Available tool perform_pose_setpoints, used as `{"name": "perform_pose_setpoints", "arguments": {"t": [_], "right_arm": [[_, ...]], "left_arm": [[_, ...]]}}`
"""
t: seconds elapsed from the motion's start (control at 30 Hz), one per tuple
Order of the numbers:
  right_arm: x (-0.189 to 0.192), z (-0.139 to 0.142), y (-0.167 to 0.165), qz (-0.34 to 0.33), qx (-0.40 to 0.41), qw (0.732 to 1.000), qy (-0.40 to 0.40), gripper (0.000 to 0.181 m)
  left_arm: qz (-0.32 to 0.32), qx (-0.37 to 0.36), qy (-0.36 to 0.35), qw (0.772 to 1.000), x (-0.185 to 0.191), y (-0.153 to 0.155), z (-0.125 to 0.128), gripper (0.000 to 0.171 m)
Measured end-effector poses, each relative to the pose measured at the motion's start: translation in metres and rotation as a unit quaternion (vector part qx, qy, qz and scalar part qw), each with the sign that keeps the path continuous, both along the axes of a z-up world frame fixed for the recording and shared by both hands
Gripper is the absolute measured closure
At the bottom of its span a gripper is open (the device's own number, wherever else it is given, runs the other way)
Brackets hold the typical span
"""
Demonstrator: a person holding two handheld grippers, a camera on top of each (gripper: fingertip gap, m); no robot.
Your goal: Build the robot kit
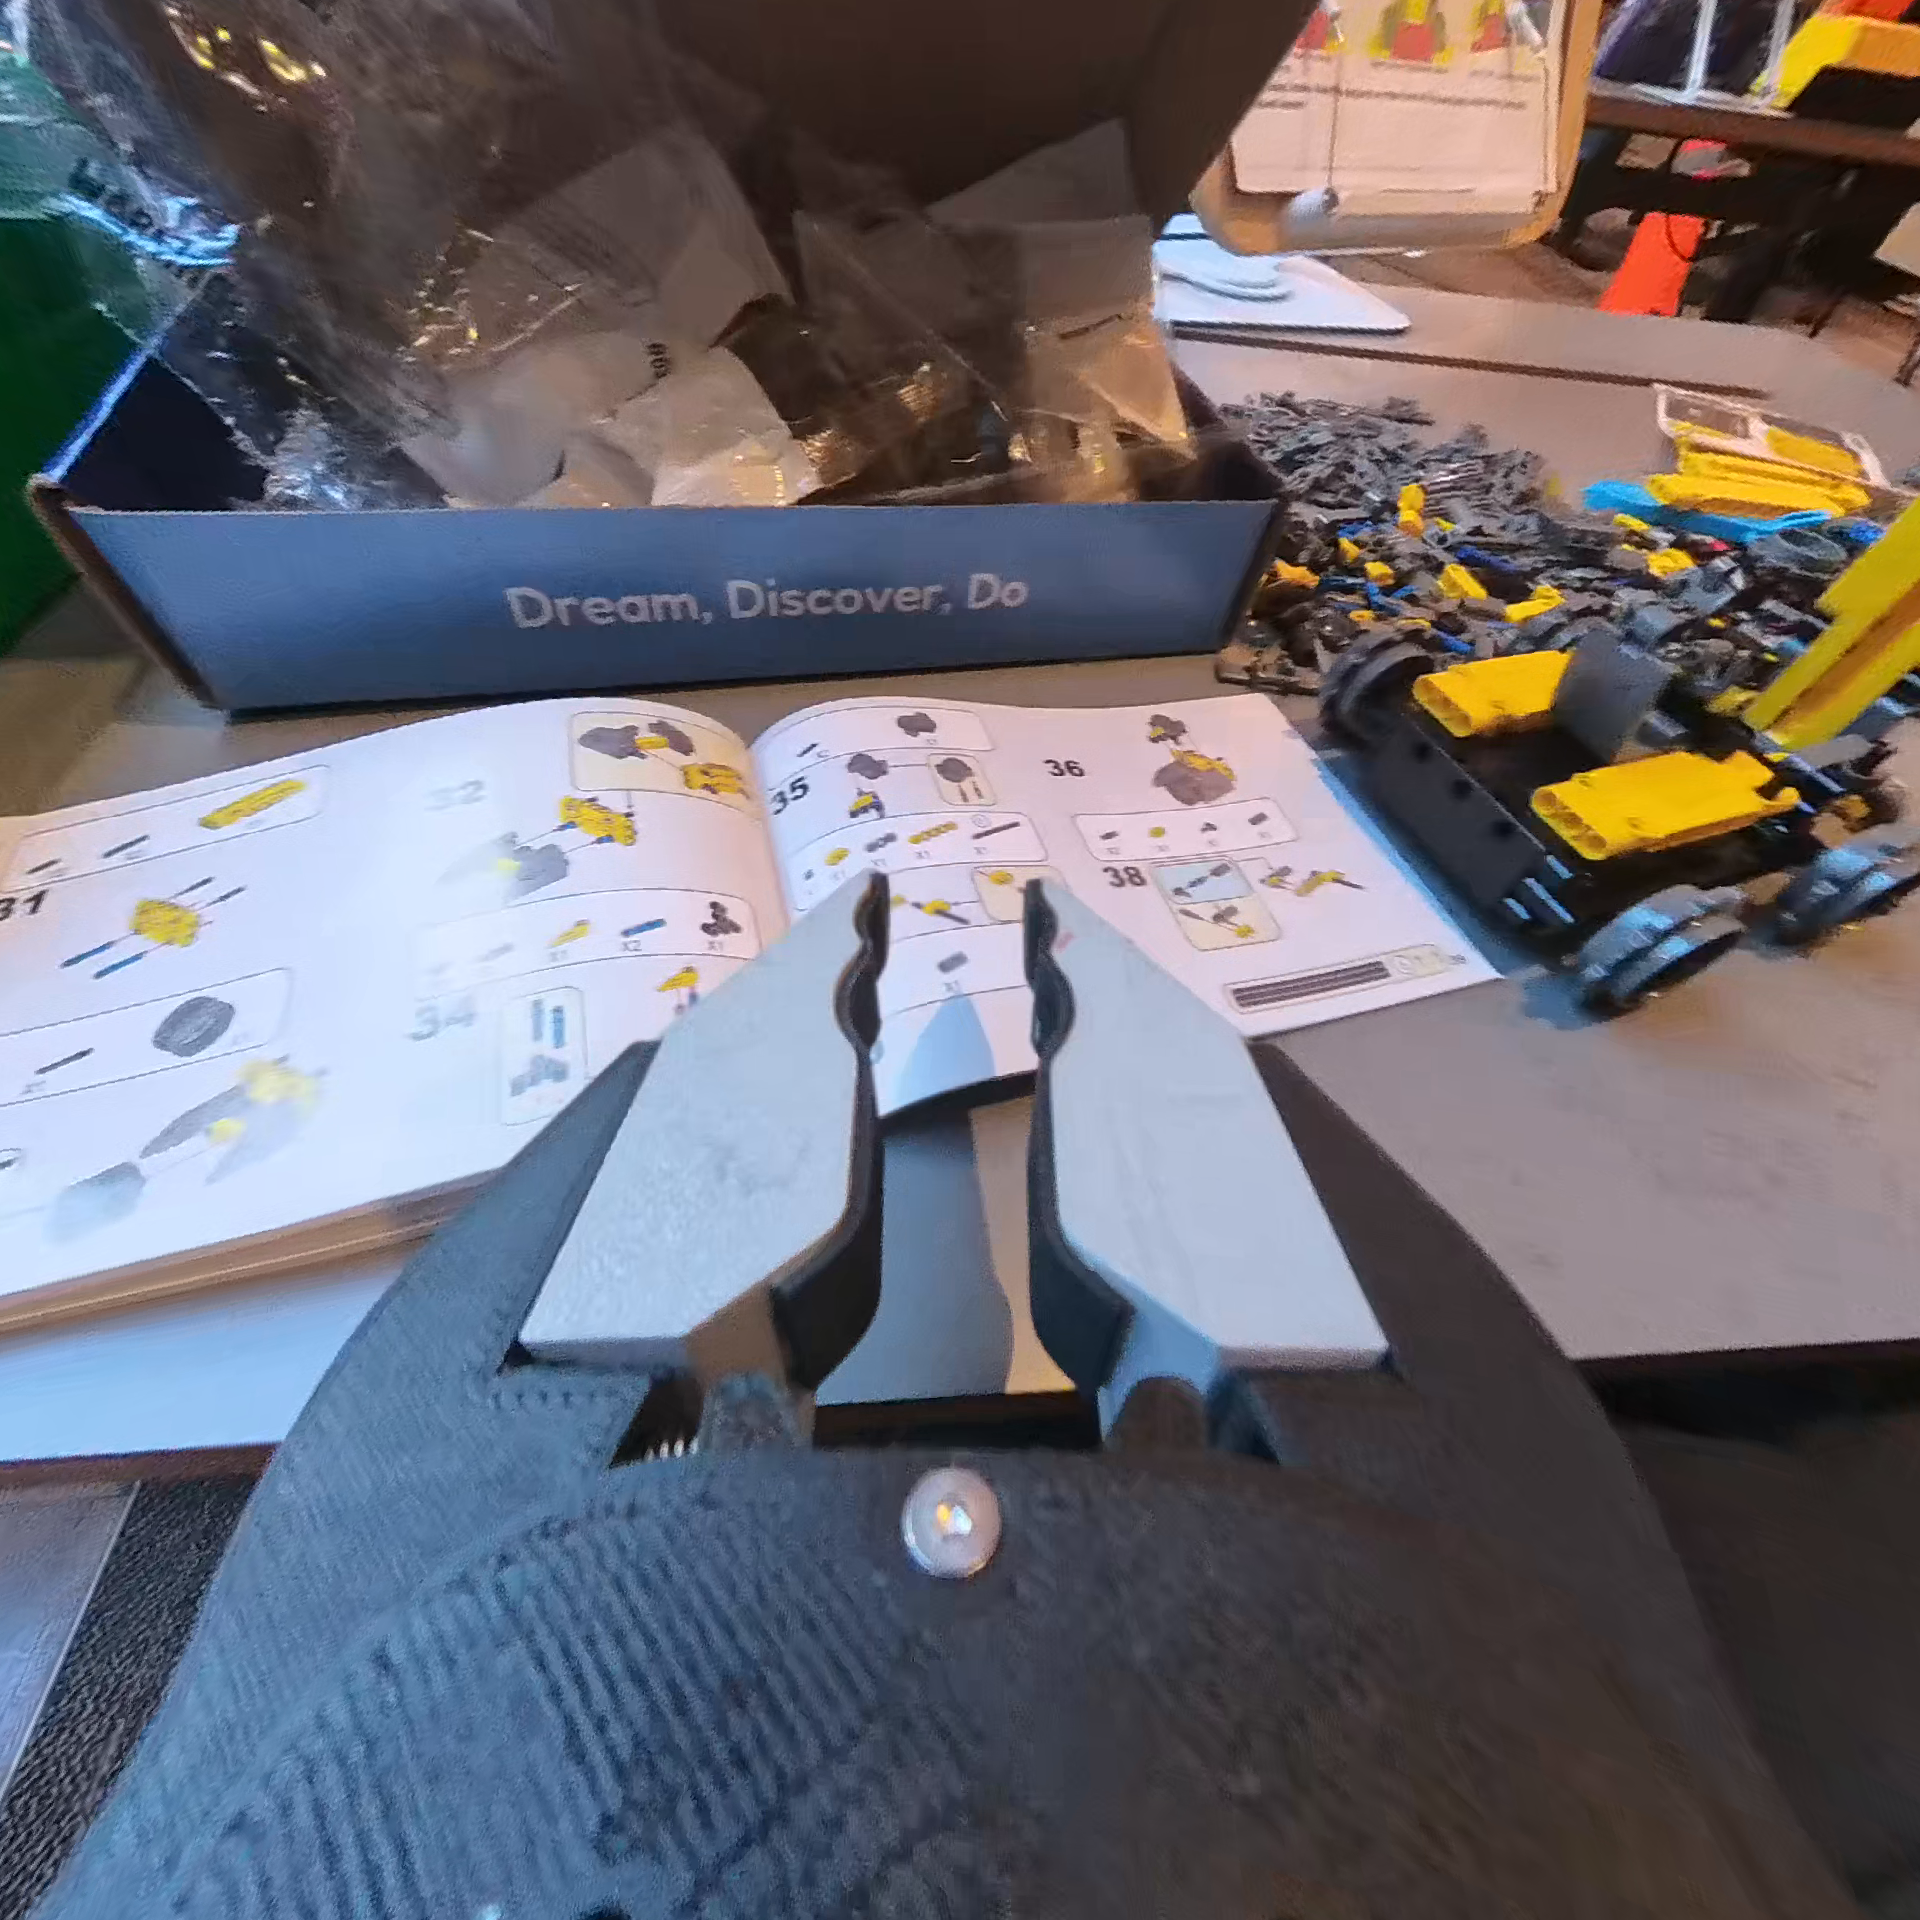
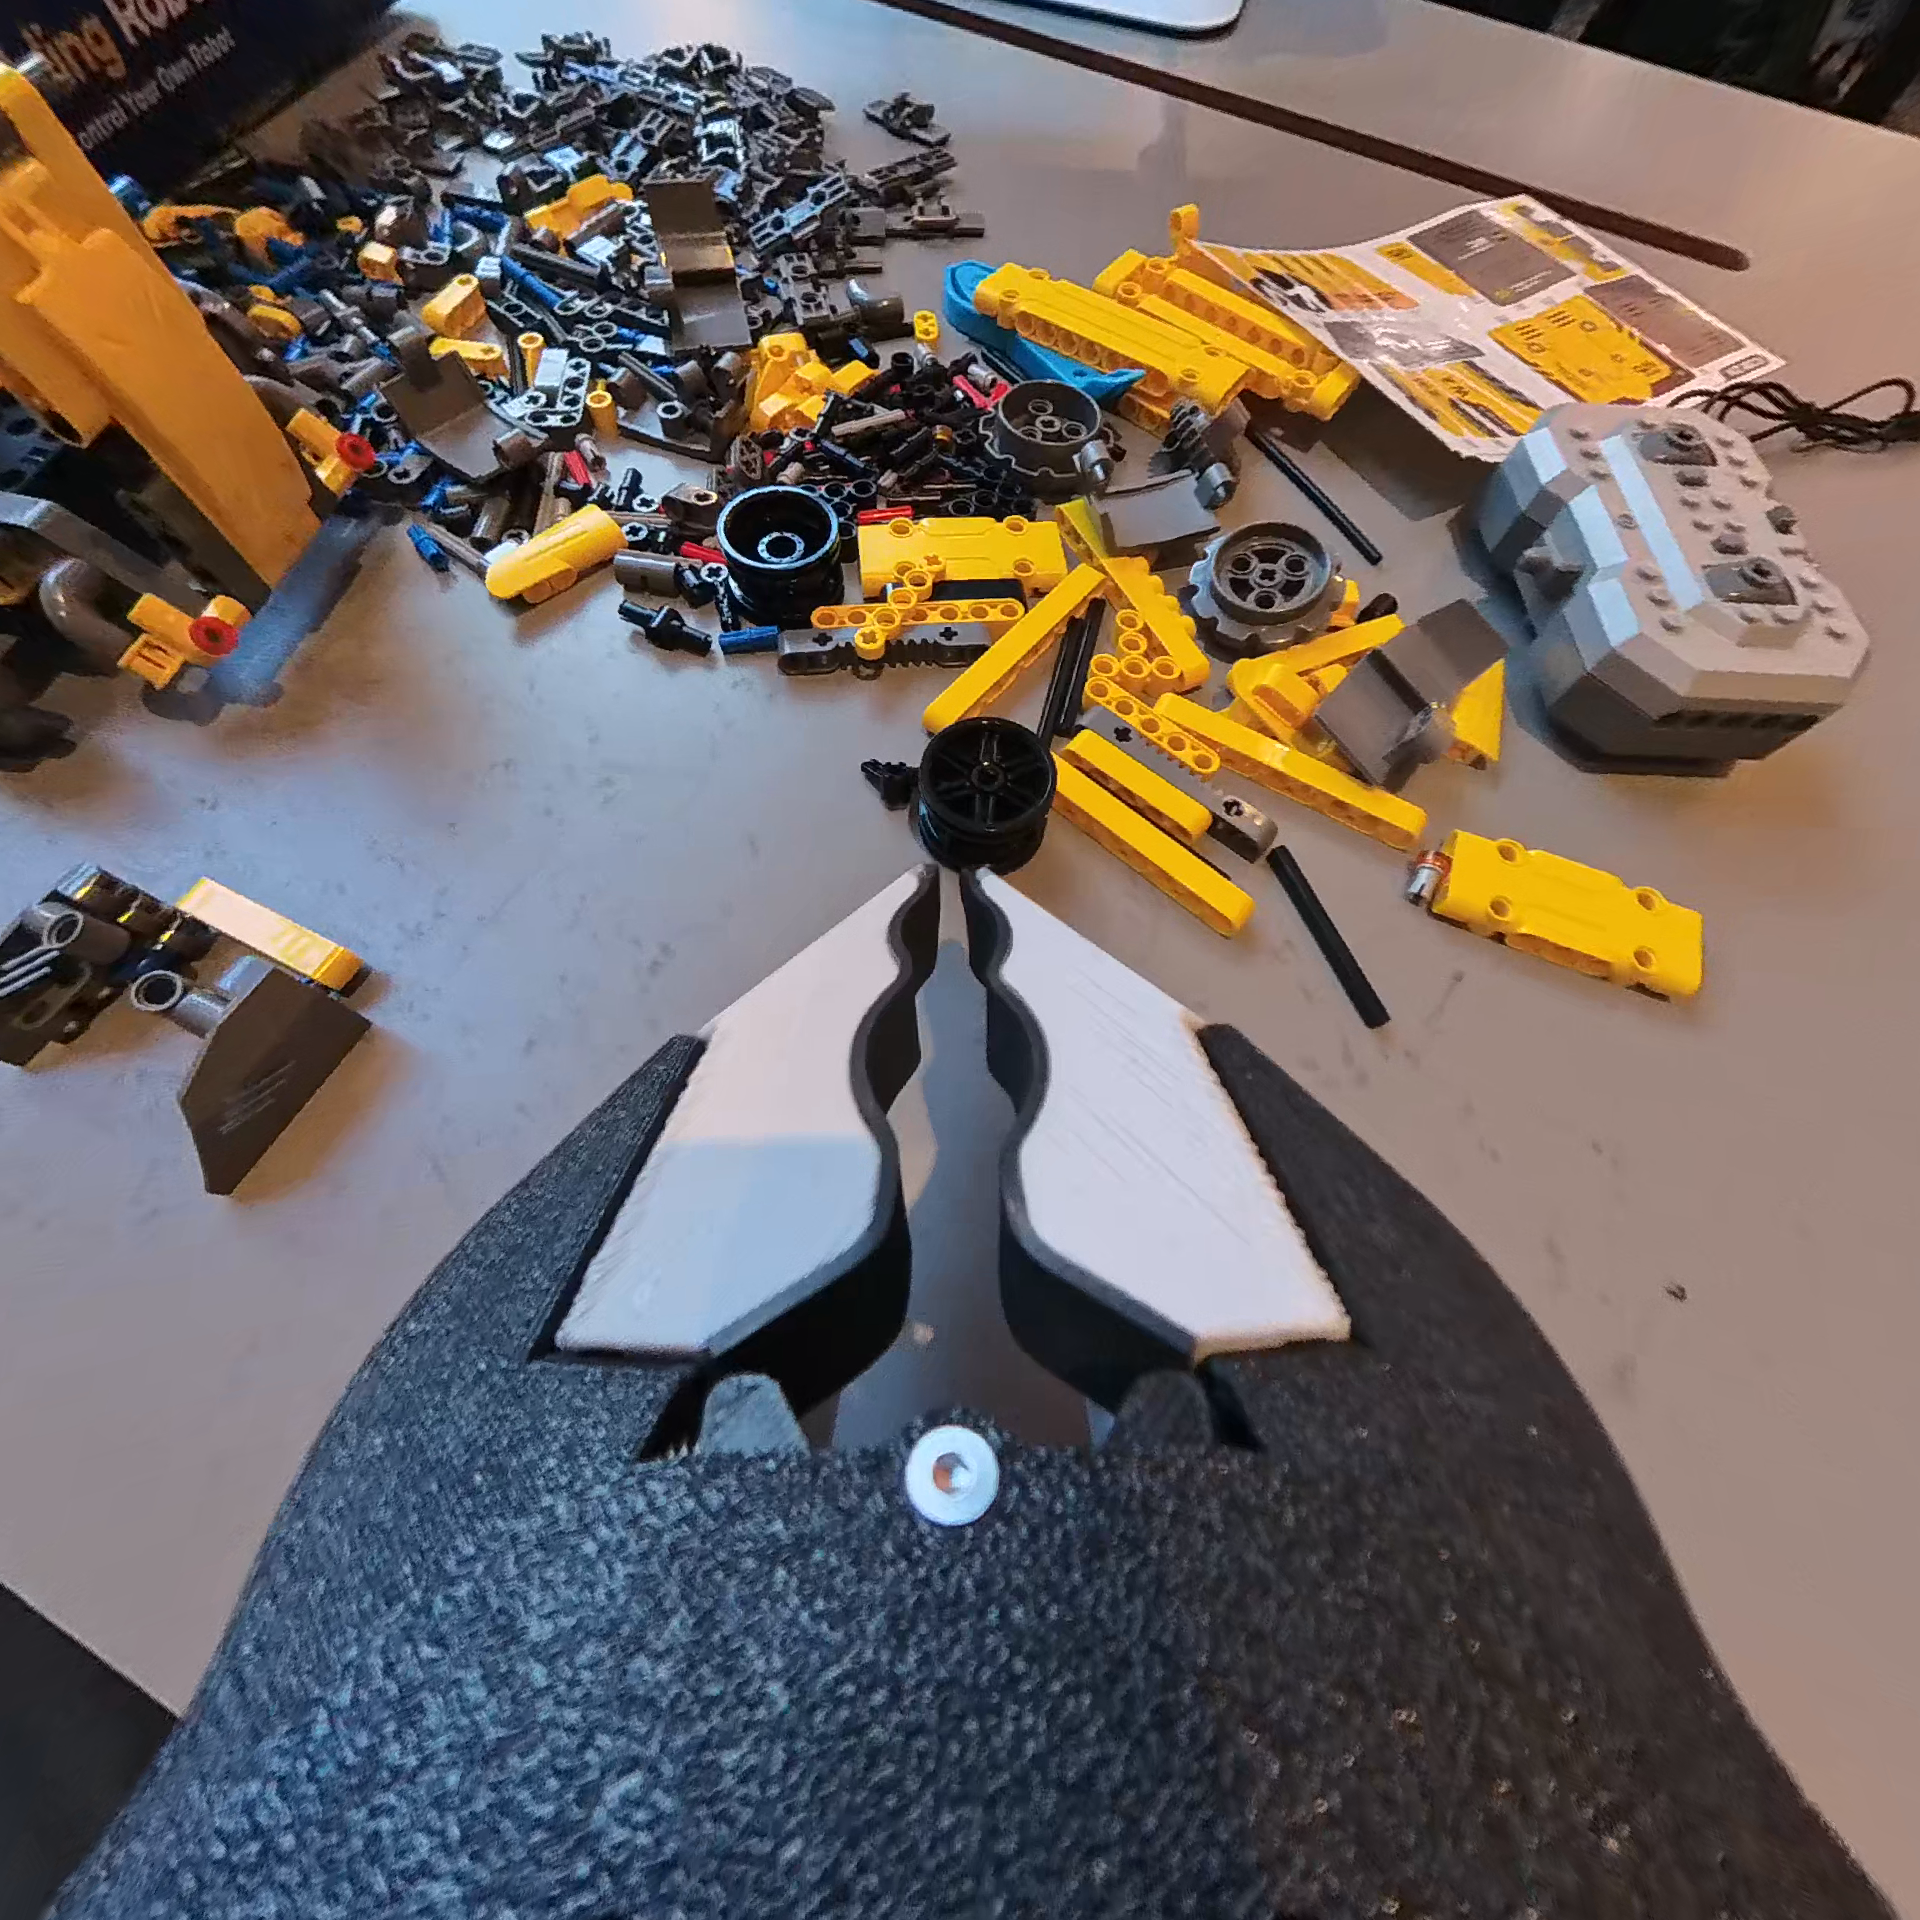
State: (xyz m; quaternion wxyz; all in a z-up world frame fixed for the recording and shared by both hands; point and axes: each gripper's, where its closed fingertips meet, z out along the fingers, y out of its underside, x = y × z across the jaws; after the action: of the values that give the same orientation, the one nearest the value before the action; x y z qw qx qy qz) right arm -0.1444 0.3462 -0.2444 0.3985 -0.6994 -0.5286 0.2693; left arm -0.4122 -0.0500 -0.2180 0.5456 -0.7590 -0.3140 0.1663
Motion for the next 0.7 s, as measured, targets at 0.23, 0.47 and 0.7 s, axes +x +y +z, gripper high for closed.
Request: {"name": "perform_pose_setpoints", "arguments": {"t": [0.23,0.47,0.7], "right_arm": [[-0.003,-0.001,-0.010,0.029,0.024,0.999,-0.009,0.175],[-0.003,0.000,-0.011,0.033,0.016,0.999,-0.003,0.175],[-0.004,-0.005,-0.009,0.030,0.009,0.999,-0.019,0.173]], "left_arm": [[0.022,-0.070,0.016,0.997,-0.018,-0.003,-0.005,0.148],[-0.053,-0.192,-0.045,0.979,-0.010,0.009,-0.048,0.171],[-0.086,-0.141,-0.056,0.985,0.027,0.036,-0.046,0.171]]}}
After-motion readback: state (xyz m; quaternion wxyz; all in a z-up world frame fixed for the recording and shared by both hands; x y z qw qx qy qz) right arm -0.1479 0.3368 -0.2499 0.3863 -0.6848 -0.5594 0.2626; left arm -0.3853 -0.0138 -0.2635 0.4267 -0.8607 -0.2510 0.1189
